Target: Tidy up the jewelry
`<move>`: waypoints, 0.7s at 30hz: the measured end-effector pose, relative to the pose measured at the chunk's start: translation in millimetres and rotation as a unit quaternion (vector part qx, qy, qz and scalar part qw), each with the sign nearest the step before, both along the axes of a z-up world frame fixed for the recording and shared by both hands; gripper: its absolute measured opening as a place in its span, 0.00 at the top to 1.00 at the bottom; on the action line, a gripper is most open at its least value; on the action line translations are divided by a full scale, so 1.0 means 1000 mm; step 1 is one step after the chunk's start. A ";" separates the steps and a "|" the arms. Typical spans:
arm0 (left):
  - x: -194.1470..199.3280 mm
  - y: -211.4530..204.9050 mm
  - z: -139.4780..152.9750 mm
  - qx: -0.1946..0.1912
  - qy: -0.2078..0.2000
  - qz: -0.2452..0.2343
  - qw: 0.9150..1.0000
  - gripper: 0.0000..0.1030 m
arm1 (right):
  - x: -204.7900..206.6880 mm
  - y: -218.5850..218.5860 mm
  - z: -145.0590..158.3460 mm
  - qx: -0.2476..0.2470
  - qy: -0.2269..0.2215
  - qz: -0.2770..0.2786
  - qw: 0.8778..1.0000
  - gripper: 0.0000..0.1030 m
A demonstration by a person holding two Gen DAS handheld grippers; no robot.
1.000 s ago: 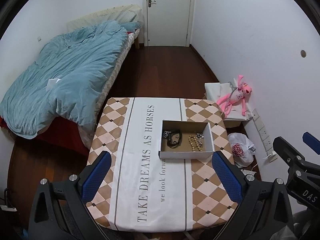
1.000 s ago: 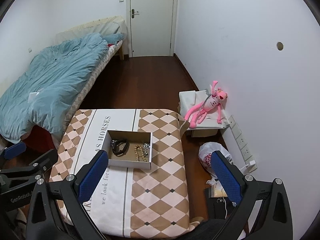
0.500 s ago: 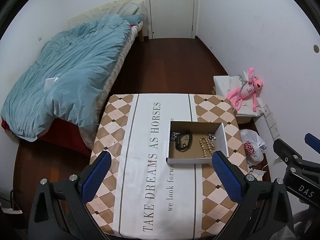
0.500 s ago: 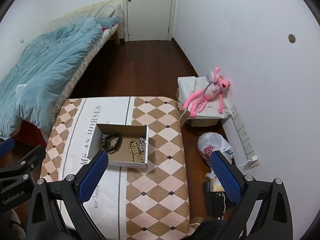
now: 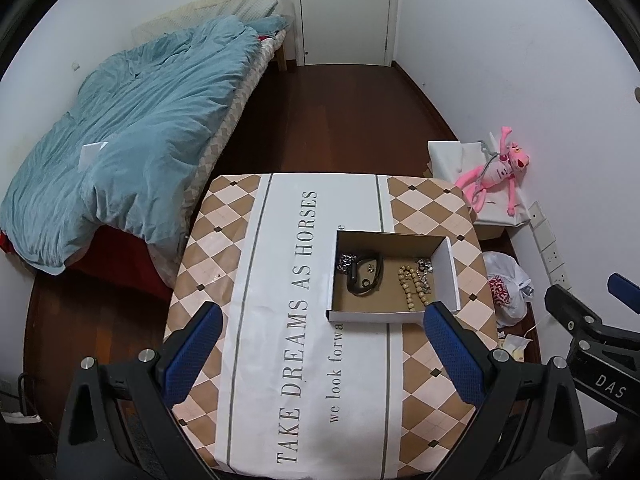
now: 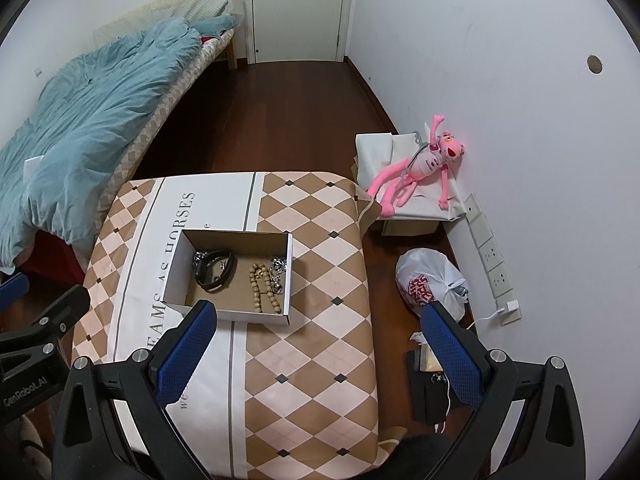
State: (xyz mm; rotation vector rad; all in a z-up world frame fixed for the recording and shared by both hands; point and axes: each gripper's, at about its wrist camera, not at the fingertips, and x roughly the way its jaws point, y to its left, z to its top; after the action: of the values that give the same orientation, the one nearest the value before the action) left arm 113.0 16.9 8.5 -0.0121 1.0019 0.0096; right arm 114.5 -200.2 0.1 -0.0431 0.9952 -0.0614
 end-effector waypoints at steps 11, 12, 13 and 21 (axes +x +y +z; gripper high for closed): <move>-0.001 -0.002 -0.007 0.003 0.003 0.001 1.000 0.00 | -0.003 0.002 -0.007 0.000 0.005 0.003 1.000 0.00; -0.001 -0.002 -0.007 0.004 0.002 0.001 1.000 0.00 | -0.003 0.002 -0.006 0.001 0.005 0.002 1.000 0.00; -0.001 -0.002 -0.007 0.003 0.001 0.001 1.000 0.00 | -0.003 0.002 -0.006 0.001 0.004 0.002 1.000 0.00; -0.004 0.000 -0.007 0.007 -0.002 0.001 1.000 0.00 | -0.004 0.001 -0.006 0.004 0.004 0.002 1.000 0.00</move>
State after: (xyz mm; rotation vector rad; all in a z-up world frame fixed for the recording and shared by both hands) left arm 109.4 16.4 1.9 -0.0004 0.9980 0.0175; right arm 110.5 -198.9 -6.0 -0.0385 1.0026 -0.0539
